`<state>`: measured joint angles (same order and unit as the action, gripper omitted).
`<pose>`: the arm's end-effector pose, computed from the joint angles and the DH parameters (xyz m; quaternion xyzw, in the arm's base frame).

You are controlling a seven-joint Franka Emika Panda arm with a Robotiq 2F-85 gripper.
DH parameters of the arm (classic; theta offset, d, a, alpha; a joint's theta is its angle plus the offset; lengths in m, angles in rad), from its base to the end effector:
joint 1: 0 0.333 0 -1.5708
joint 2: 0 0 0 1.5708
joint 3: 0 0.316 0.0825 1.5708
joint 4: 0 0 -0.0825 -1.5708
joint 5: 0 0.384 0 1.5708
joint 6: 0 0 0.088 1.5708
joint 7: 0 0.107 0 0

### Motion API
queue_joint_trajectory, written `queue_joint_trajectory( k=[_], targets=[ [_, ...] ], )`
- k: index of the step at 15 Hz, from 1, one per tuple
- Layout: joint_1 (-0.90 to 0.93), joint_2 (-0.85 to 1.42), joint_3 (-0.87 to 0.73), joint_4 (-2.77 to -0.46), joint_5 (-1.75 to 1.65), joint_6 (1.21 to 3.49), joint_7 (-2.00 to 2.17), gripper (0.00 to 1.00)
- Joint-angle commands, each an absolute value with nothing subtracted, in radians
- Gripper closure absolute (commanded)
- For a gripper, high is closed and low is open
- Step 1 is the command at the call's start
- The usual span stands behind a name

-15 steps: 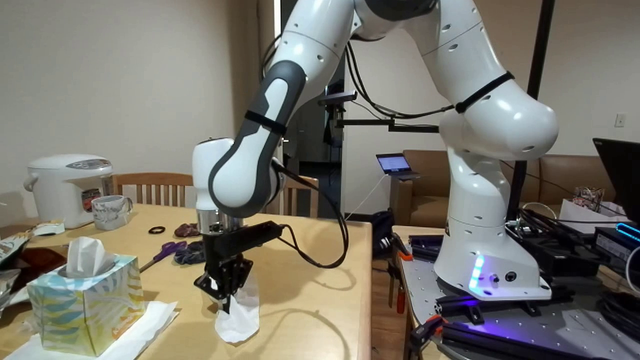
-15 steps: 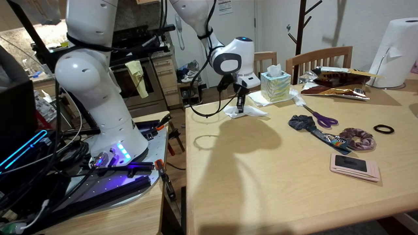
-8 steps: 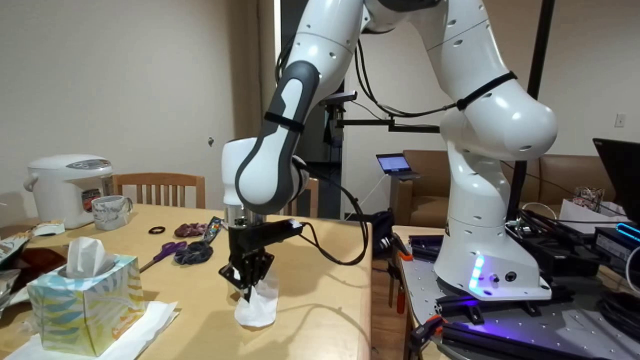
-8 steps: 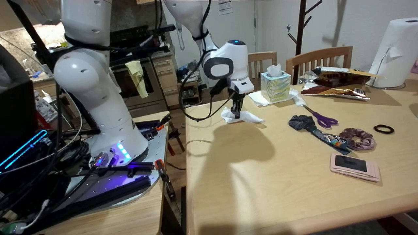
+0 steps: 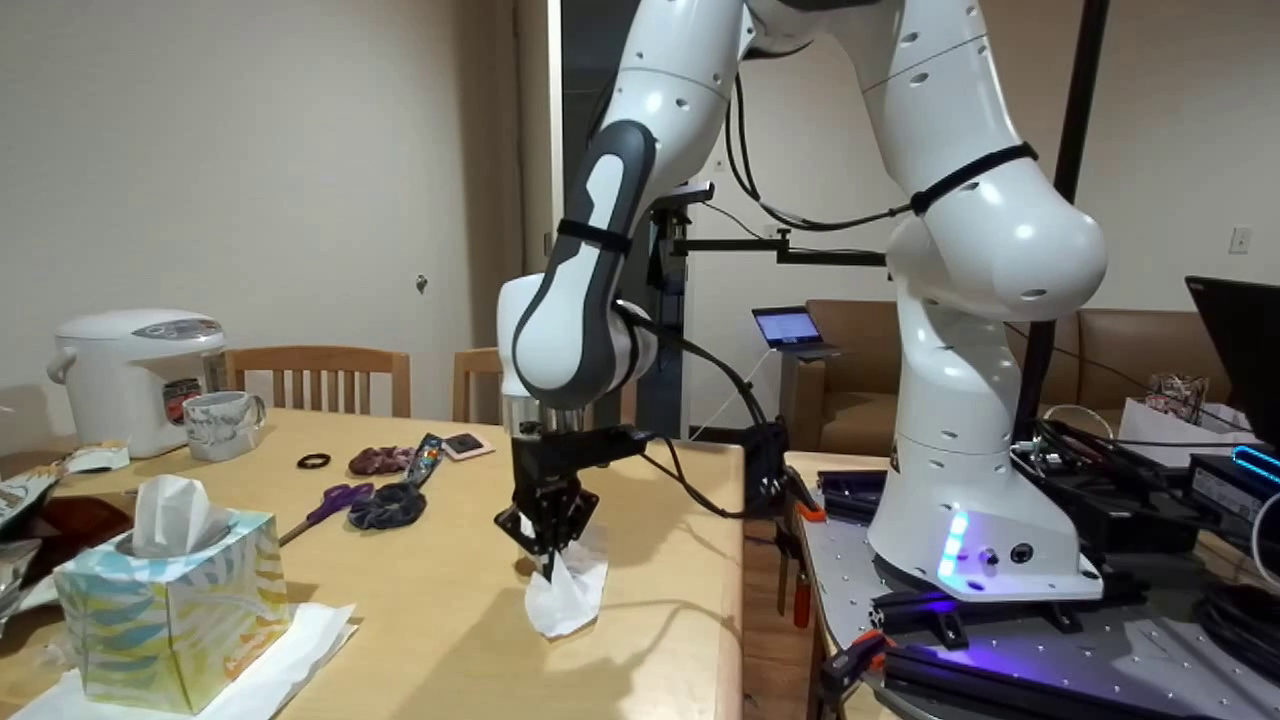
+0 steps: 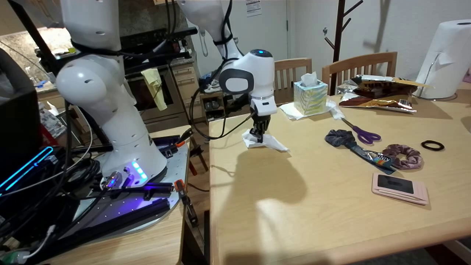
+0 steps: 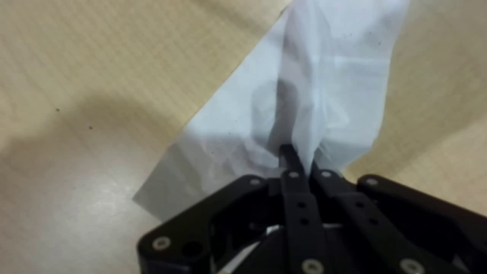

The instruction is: Take a tissue out of the box and use it to wipe the table

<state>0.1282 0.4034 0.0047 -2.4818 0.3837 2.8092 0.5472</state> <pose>0.4517 0.0424 0.1264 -0.9223 0.3805 0.0541 0.0405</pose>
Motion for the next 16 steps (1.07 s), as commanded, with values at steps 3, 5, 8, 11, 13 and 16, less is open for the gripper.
queue_joint_trajectory(
  k=[3,5,8,11,13,16],
  targets=[
    [0.072,0.333,0.019,-2.551,0.426,2.804,0.531,1.00],
    [0.075,0.329,0.017,-2.534,0.412,2.794,0.533,1.00],
    [0.092,0.339,0.011,-2.481,0.382,2.772,0.540,1.00],
    [0.100,0.366,0.018,-2.412,0.371,2.742,0.532,1.00],
    [0.107,0.384,0.025,-2.361,0.367,2.727,0.526,1.00],
    [0.118,0.415,0.029,-2.287,0.355,2.706,0.513,1.00]
  ],
)
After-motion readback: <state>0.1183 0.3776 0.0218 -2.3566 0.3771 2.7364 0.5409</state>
